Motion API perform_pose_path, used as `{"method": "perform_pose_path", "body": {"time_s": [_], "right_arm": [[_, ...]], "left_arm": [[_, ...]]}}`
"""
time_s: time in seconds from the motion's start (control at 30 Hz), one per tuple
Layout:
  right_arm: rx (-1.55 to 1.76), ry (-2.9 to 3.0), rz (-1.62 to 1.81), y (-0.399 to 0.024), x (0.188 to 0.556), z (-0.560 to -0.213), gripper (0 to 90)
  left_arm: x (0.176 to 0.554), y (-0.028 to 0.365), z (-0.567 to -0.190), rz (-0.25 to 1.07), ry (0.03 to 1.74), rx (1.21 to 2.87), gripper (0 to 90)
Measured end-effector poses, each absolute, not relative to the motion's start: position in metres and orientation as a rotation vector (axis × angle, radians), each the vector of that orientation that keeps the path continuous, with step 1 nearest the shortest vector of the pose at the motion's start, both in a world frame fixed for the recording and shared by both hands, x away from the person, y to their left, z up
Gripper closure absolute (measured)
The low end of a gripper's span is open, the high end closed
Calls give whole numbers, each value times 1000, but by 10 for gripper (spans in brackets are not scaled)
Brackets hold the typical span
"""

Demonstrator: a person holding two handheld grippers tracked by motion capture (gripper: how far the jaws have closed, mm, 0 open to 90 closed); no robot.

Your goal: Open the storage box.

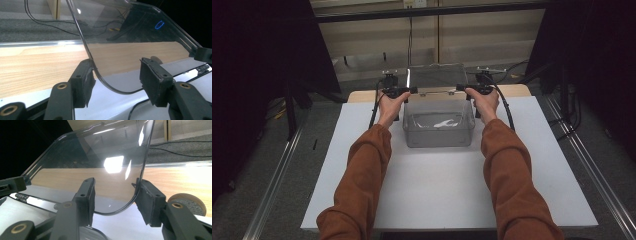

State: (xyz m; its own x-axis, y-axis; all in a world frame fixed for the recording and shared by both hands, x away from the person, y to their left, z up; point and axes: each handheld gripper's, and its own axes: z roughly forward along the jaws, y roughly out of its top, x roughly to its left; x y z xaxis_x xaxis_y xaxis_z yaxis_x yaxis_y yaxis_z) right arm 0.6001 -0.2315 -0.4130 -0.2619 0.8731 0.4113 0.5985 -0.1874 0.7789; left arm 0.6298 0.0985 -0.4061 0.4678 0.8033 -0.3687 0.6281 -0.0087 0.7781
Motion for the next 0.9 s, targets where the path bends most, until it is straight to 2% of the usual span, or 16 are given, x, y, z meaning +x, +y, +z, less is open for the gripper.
{"method": "perform_pose_path", "body": {"time_s": [0.1,0.2,0.33,0.43,0.5,0.57,0.73,0.83,0.9], "right_arm": [[1712,1793,1420,-230,600,-413,485],[1747,1785,1428,-233,600,-415,441],[1707,1786,1408,-237,599,-413,469],[1686,1777,1425,-237,598,-410,466],[1675,1769,1408,-237,597,-408,451],[1646,1769,1413,-236,596,-407,425],[1572,1752,1433,-234,593,-404,312],[1534,1769,1414,-232,590,-404,237],[1495,1763,1416,-231,586,-403,201]], "left_arm": [[630,99,-406,253,1226,1732,403],[629,99,-406,258,1219,1736,399],[629,97,-407,266,1207,1752,423],[629,94,-411,278,1215,1732,339],[629,93,-412,300,1208,1724,314],[629,95,-410,338,1183,1718,242],[626,98,-404,396,1136,1699,175],[623,97,-402,423,1095,1746,120],[621,96,-403,399,1084,1770,107]]}}
